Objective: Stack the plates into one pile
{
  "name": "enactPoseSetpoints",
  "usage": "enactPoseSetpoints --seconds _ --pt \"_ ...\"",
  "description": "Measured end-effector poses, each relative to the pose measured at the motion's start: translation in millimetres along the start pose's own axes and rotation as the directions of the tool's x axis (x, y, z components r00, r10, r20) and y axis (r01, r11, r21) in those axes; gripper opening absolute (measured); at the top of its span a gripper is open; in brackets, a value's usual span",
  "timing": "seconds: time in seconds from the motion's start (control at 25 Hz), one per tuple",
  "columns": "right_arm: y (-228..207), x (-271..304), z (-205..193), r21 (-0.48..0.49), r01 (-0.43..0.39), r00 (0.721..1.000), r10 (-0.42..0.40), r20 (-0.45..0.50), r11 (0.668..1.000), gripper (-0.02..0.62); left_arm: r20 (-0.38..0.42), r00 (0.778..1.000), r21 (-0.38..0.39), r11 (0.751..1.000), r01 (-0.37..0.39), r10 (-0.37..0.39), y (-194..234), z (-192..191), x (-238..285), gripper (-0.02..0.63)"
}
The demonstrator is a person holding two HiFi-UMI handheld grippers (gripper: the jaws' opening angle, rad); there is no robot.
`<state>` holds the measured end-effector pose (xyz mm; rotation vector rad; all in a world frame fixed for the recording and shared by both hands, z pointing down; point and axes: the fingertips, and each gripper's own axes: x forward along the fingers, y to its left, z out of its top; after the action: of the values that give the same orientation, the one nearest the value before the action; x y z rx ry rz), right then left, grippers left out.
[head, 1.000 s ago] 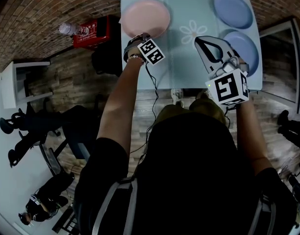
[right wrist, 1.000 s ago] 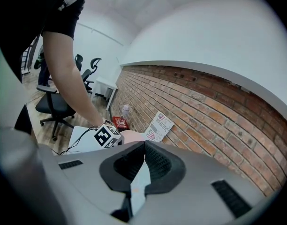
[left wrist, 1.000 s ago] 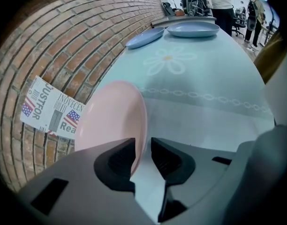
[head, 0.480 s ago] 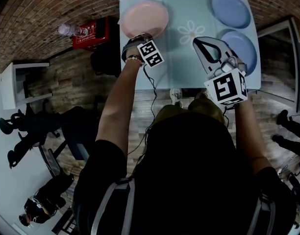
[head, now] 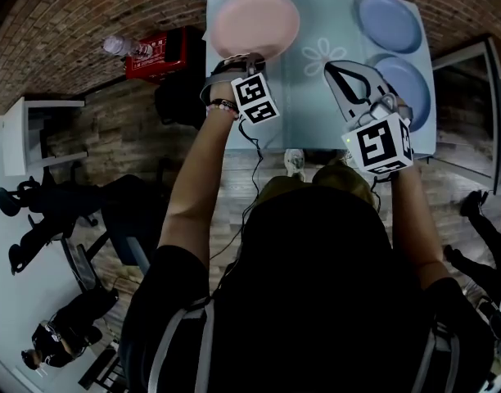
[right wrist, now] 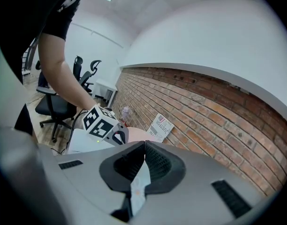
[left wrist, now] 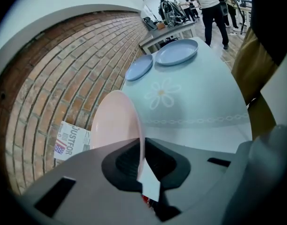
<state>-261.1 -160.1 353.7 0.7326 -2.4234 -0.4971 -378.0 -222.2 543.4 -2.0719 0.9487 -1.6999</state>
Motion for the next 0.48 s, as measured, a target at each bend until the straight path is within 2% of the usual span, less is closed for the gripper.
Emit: enactPoseSetpoints --seconds 0.48 --pt "-5.0 -6.5 0.9 -0.040 0.032 0.999 -0.032 -0.010 0.999 0.034 0.057 0.994 0.099 0.990 -0.097 0.091 40.9 42.7 -101.6 0.035"
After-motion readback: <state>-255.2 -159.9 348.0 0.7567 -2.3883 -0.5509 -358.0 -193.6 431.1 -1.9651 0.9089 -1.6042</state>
